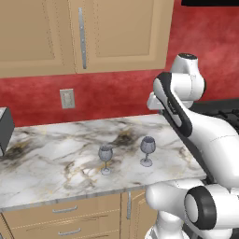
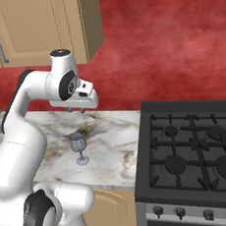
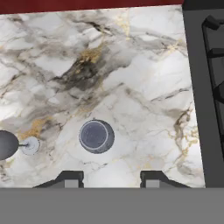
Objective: Retrieve the wine glasses from the counter and place one next to each plate.
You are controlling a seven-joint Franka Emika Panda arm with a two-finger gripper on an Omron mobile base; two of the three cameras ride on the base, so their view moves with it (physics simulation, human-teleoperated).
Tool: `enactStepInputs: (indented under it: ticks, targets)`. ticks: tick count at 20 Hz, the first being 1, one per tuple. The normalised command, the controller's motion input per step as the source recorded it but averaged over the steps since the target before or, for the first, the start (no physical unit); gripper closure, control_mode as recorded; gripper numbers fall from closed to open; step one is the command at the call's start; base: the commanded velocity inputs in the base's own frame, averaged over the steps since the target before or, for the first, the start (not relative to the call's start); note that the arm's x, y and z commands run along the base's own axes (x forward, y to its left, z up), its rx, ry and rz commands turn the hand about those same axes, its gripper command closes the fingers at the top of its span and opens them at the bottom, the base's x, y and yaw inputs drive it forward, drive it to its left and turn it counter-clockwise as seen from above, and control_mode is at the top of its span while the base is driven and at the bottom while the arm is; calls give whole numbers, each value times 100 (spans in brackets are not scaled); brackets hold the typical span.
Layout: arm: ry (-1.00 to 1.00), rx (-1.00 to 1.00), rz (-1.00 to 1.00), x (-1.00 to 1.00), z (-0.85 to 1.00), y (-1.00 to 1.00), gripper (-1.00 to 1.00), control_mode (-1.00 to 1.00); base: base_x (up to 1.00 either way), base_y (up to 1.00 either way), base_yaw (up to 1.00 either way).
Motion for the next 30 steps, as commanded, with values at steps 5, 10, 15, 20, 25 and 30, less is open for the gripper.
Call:
enactStepInputs:
  ticks: [5, 10, 15, 20, 25, 30]
  targets:
    - [-6, 2, 0, -49, 0, 7, -100, -100, 0, 0, 0]
    - [-17, 6, -12, -72, 0, 0, -100, -100, 0, 0, 0]
    - [-2, 15, -13, -25, -9, 2, -100, -100, 0, 0, 0]
    - [15, 4, 0, 0, -30, 2, -100, -100, 0, 0, 0]
    - [29, 13, 0, 1, -37, 0, -100, -100, 0, 0, 0]
    - [23, 18, 0, 3, -16, -1, -100, -100, 0, 0, 0]
